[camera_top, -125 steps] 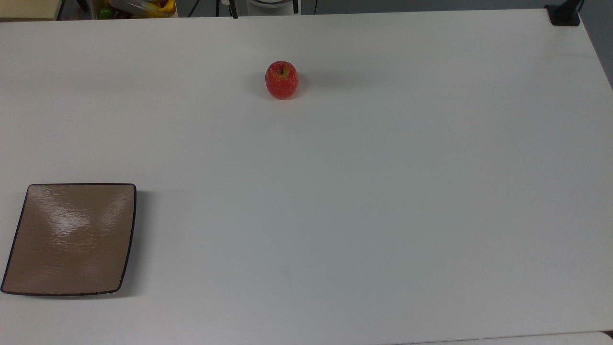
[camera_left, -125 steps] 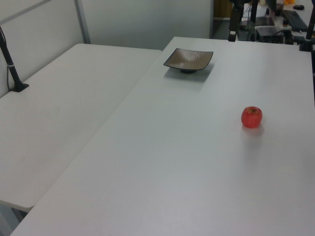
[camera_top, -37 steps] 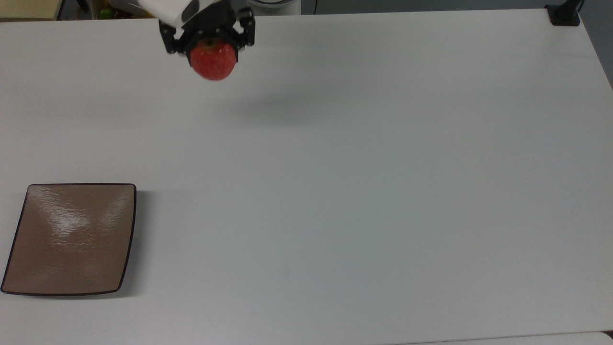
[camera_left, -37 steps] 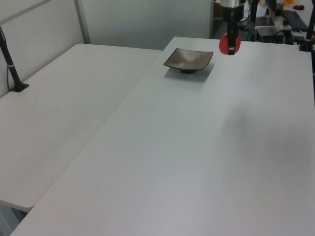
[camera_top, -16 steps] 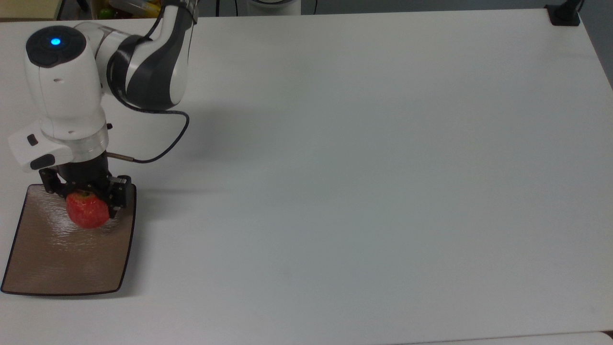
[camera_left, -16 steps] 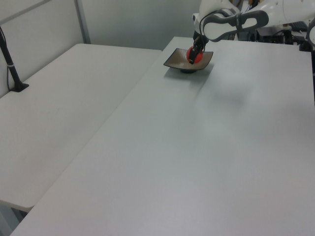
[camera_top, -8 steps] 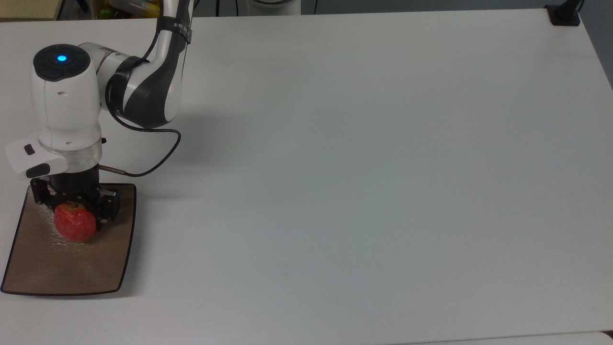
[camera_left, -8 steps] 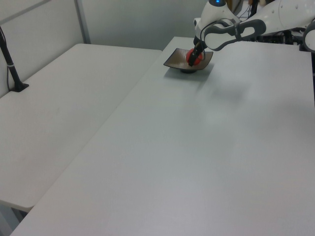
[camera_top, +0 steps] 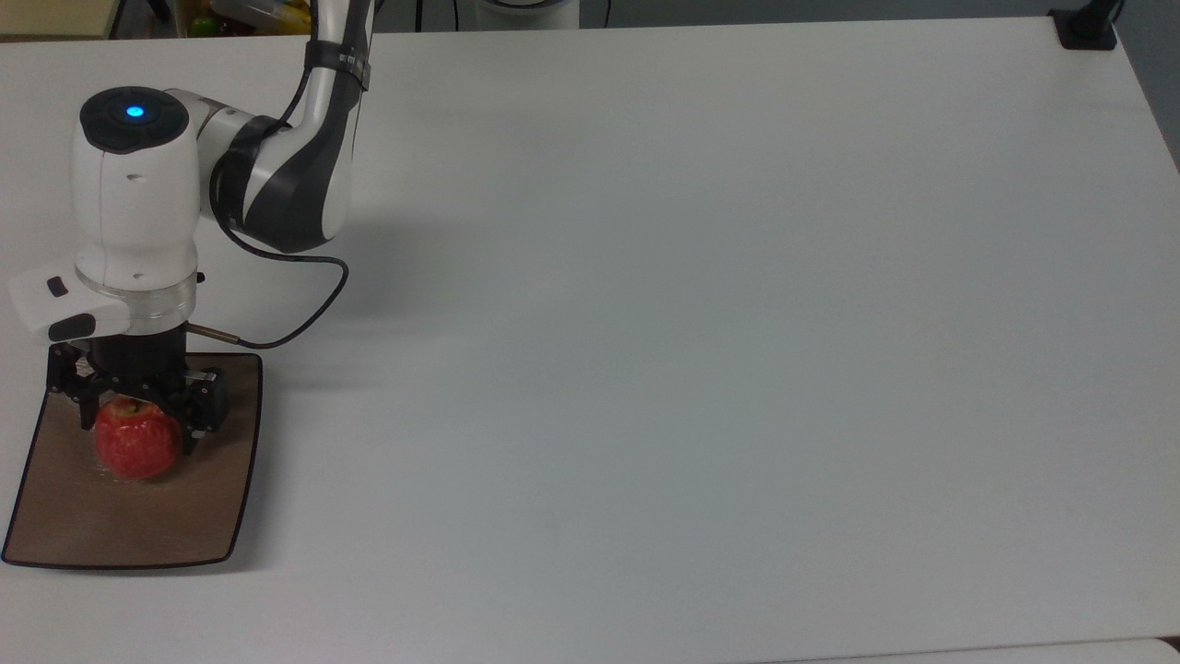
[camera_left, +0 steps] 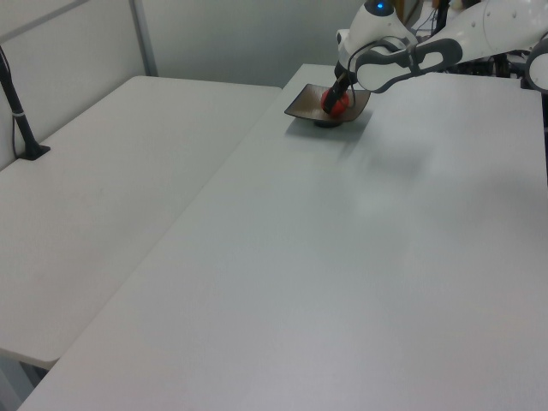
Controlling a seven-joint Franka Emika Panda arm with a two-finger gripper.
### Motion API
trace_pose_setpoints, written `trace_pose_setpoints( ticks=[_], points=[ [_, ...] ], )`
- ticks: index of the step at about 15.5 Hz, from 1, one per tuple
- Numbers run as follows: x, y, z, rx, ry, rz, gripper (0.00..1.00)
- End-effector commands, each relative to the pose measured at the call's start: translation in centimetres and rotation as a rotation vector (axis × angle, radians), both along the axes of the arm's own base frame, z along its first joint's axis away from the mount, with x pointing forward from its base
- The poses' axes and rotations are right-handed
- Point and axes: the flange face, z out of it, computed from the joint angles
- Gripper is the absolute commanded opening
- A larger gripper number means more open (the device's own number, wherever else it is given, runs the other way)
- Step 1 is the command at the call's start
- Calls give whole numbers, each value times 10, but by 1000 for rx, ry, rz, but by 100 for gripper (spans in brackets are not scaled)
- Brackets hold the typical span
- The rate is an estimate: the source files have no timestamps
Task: Apples placed on a ceramic plate
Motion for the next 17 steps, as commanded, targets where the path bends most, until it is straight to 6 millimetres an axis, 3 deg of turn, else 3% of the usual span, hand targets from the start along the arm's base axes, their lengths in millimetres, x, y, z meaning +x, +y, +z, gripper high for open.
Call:
trace_pose_setpoints(
  ticks=[1, 5, 8, 11, 17],
  points=[
    [3, 3, 0, -23, -22, 0, 100],
    [2, 3, 2, -29, -22, 3, 100],
    [-3, 9, 24, -24, -31, 5, 100],
    [-24, 19, 81, -15, -59, 7, 100],
    [-79, 69, 175, 59, -11, -31, 100]
  ],
)
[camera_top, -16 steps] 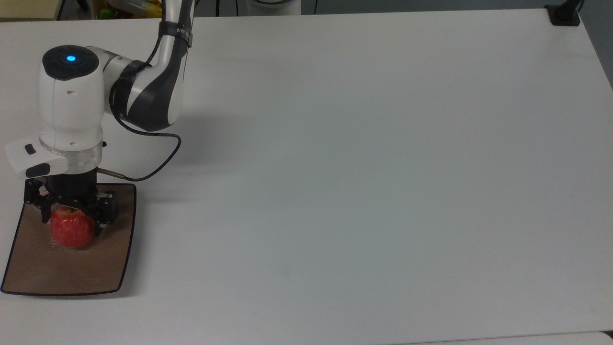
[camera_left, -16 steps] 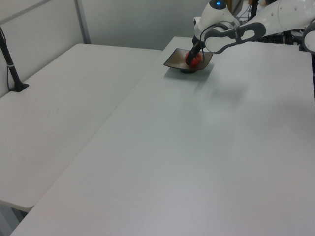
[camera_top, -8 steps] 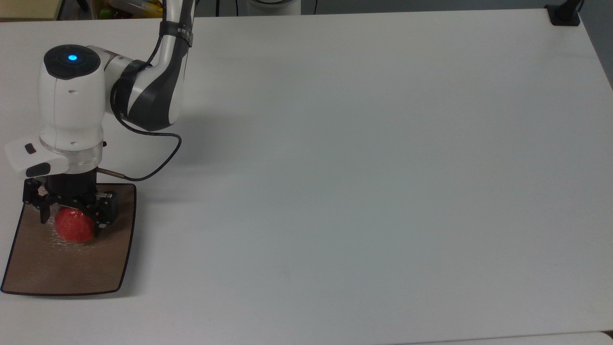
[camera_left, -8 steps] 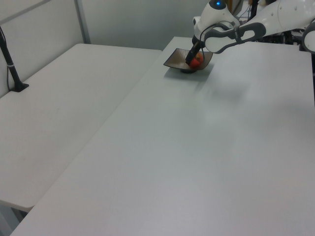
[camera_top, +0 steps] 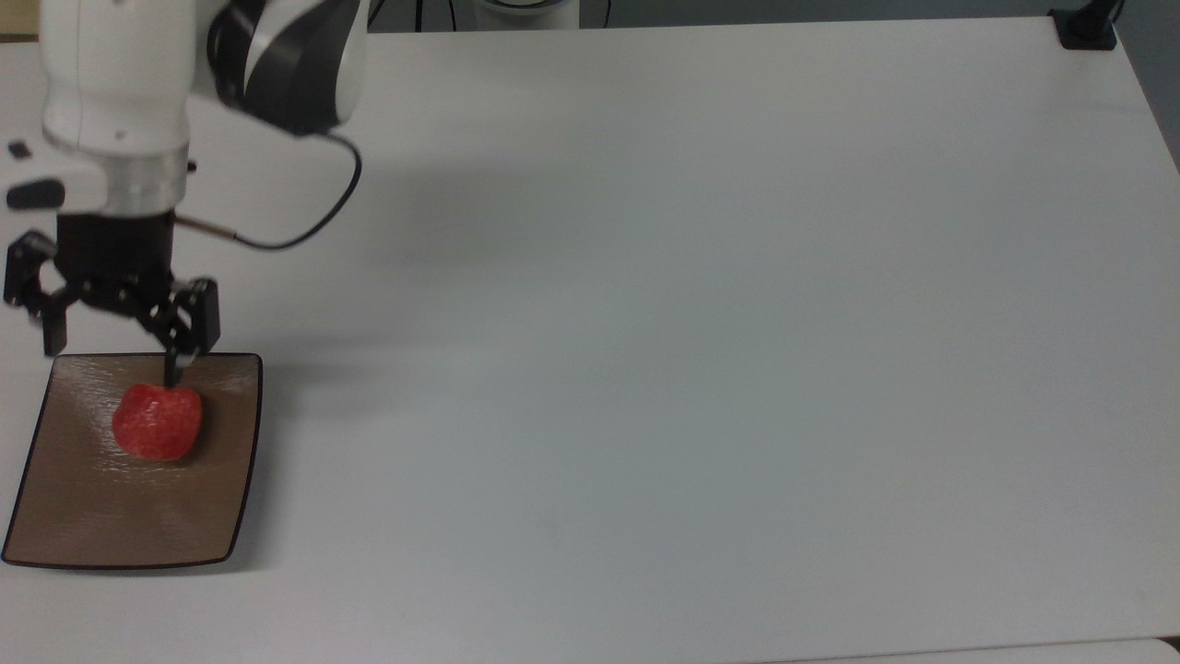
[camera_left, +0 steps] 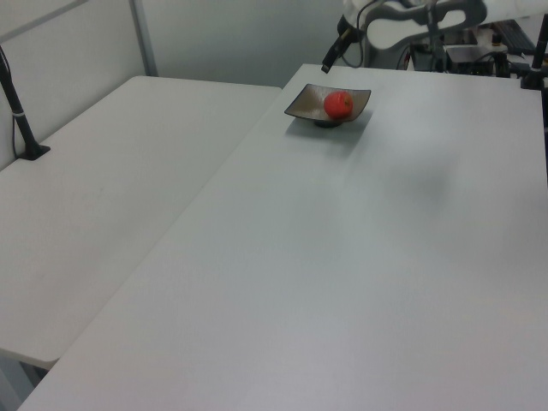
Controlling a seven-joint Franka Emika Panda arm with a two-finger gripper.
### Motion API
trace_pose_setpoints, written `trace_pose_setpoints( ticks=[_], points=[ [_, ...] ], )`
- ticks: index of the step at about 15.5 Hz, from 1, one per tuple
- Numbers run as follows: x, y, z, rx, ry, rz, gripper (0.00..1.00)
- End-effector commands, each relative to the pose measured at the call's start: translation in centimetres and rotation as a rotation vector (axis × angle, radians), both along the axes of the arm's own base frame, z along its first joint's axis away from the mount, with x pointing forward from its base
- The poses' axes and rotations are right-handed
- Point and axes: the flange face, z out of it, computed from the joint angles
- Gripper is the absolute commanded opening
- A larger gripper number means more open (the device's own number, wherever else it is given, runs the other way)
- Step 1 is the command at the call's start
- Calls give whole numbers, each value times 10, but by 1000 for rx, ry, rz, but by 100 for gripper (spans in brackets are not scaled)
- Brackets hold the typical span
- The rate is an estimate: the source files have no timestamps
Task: Apples placed on a ceramic plate
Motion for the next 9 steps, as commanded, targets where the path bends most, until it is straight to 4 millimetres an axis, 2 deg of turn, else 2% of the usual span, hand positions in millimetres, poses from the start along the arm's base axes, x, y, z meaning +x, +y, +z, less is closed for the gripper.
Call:
trace_pose_setpoints(
  ticks=[1, 6, 7, 8, 9],
  points=[
    [-66, 41, 70, 81, 131, -63, 100],
    [-135, 110, 145, 234, 338, -29, 100],
    [-151, 124, 157, 265, 381, -13, 100],
    [-175, 144, 169, 286, 460, 9, 100],
    [-189, 160, 176, 286, 495, 33, 100]
  ],
)
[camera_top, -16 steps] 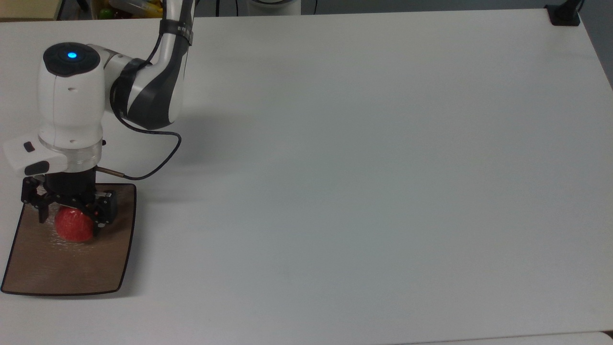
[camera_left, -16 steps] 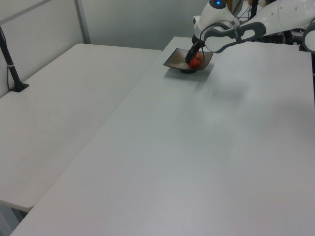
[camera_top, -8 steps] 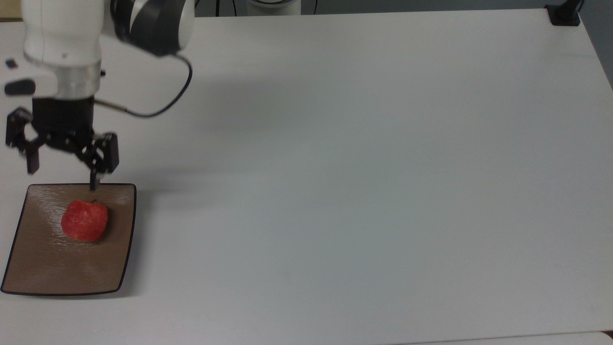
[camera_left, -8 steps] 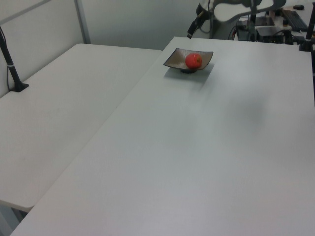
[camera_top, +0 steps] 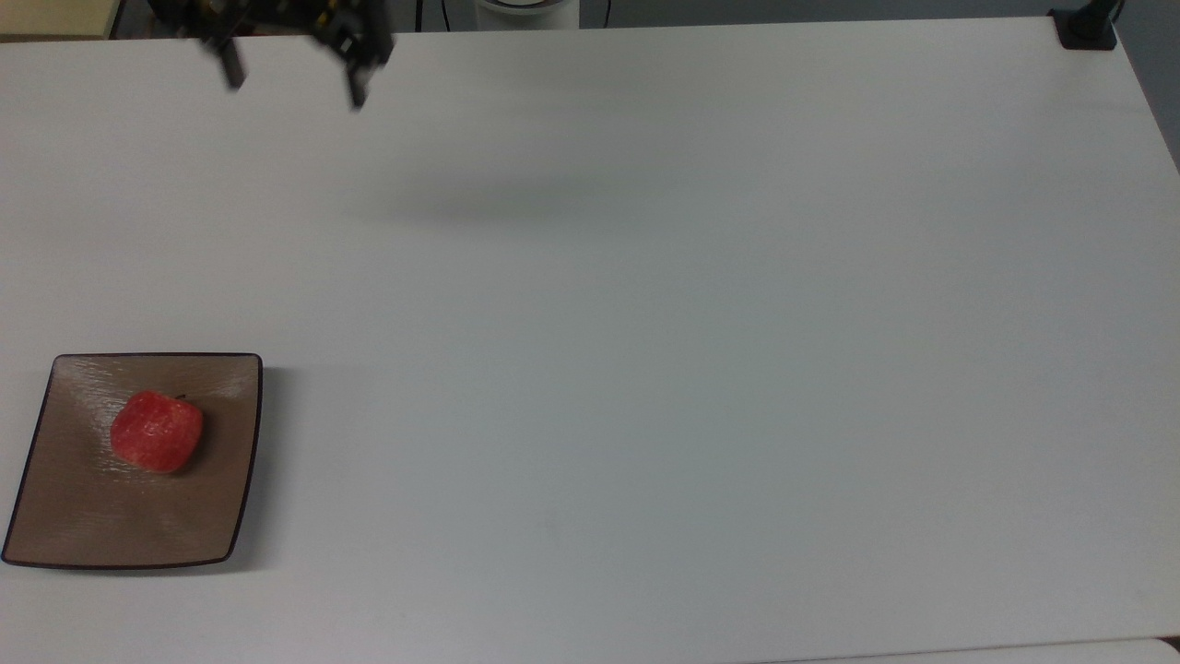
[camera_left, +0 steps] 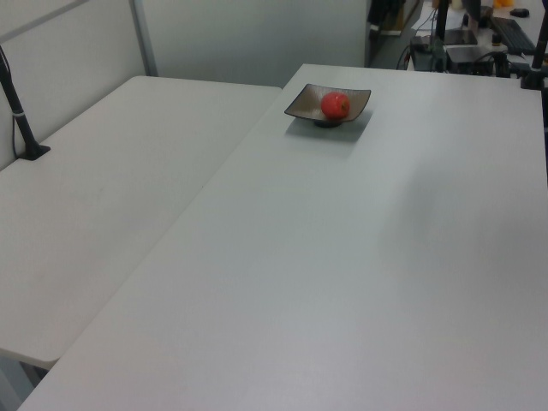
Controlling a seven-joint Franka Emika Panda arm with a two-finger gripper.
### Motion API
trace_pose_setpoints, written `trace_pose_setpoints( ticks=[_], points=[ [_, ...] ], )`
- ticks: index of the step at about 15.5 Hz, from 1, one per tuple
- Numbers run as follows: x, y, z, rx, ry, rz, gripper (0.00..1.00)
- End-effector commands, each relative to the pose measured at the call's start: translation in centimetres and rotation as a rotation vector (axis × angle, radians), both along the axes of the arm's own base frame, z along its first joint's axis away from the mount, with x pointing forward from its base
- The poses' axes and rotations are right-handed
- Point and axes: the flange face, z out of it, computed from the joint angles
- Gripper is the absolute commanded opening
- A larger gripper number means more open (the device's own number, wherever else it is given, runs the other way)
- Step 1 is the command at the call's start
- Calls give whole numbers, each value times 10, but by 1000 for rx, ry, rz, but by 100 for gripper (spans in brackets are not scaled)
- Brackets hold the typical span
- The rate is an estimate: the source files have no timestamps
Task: Apples placed on a ceramic plate
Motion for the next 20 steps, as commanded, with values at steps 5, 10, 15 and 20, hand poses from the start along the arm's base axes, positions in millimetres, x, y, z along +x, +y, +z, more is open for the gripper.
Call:
trace_pose_setpoints(
  ticks=[5, 10, 15, 20],
  points=[
    [-90, 103, 13, 79, 165, 85, 100],
    [-97, 130, 6, 106, 170, 118, 100],
    [-72, 126, -4, 92, 43, 236, 100],
    [-71, 124, -4, 91, 42, 242, 100]
  ],
)
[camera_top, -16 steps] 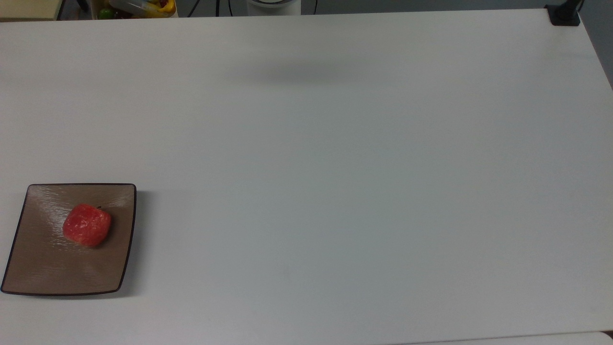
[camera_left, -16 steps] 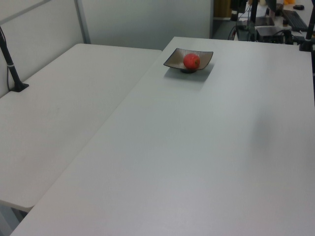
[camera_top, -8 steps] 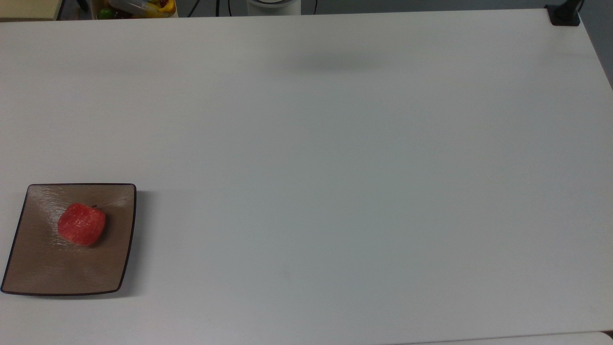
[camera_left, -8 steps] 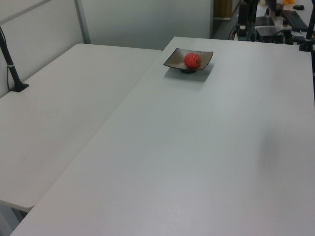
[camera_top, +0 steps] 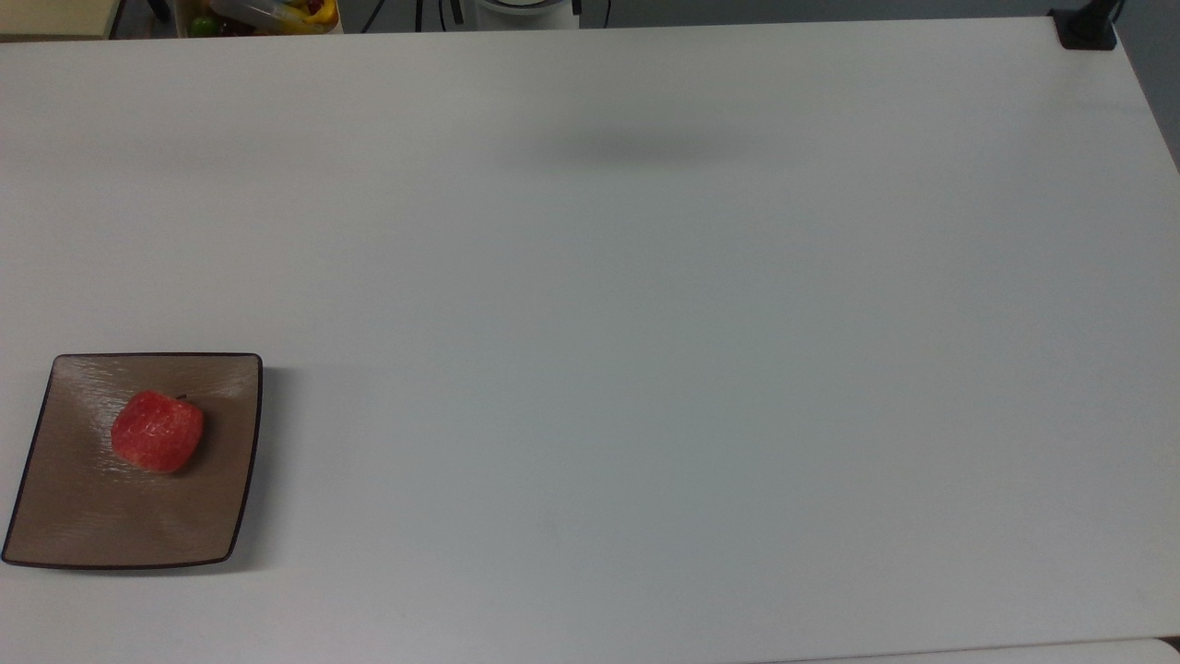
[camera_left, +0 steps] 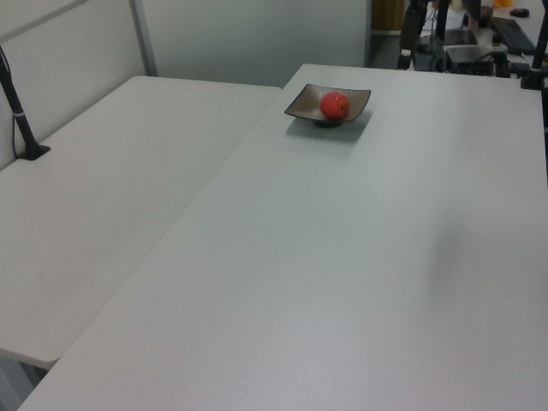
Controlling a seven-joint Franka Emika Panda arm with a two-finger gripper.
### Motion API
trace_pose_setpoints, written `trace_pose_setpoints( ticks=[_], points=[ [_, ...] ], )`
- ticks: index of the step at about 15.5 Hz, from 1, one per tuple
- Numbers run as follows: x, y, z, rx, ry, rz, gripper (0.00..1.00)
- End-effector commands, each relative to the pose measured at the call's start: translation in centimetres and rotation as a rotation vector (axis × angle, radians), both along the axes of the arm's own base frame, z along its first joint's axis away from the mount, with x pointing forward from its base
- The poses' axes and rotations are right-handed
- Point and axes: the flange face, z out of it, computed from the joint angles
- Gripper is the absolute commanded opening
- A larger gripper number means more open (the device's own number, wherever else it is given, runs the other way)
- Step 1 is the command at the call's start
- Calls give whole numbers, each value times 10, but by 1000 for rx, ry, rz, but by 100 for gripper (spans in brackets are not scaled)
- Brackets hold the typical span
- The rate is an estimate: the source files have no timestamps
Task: Apples placed on a ceramic plate
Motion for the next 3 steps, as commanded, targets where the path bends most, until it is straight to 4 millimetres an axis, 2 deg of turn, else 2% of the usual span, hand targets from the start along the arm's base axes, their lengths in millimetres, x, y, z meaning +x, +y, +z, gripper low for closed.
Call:
trace_pose_setpoints(
  ticks=[1, 3],
  points=[
    [-2, -4, 1, 22, -21, 17, 100],
    [-2, -5, 1, 22, -21, 16, 100]
  ],
)
